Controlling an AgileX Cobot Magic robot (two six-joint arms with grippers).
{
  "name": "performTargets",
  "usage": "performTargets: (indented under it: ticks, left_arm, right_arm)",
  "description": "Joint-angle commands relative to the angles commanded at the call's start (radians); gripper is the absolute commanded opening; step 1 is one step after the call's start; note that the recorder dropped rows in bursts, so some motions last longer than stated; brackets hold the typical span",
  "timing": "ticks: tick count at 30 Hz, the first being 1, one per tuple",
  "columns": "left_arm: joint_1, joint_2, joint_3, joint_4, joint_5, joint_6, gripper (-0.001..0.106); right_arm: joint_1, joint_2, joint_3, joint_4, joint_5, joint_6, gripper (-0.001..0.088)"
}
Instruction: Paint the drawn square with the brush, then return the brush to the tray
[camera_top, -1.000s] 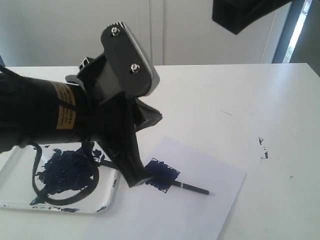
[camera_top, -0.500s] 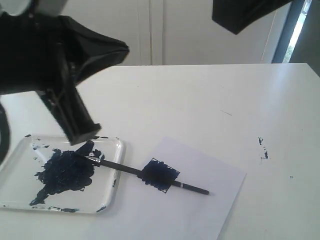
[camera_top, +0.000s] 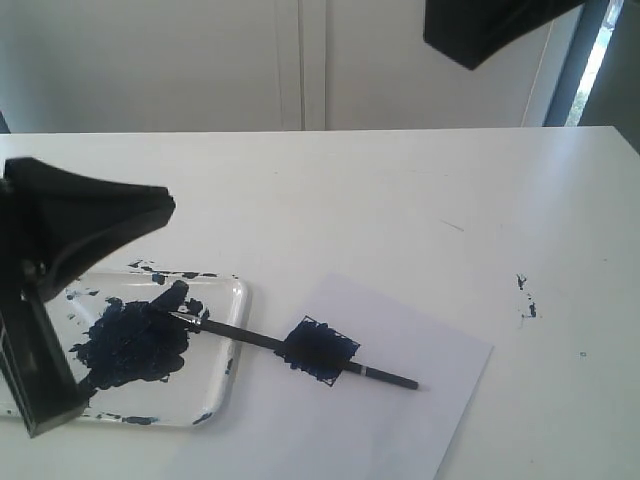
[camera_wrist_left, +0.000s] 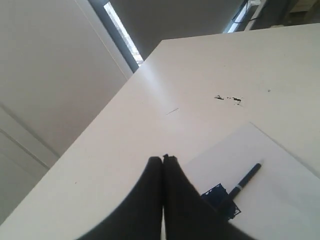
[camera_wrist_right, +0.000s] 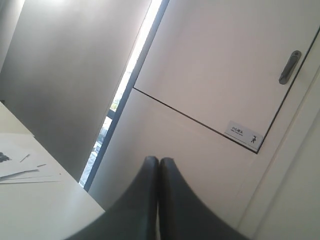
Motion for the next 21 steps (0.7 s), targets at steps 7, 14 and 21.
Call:
performTargets:
  ticks: [7, 14, 21]
  left_arm:
    - [0.119, -0.101, 0.13, 0.008, -0.104, 0.002, 0.0]
    - [0.277, -0.249, 0.255, 0.008, -0.13, 0.023, 0.0]
    - [0.458, -0.401, 0.412, 0.004, -0.329, 0.023, 0.0]
  right_arm:
    - [0.0, 0.0, 0.0, 0.0, 0.0, 0.0, 0.0]
    - [0.0, 0.0, 0.0, 0.0, 0.0, 0.0, 0.0]
    - [0.0, 0.0, 0.0, 0.0, 0.0, 0.0, 0.0]
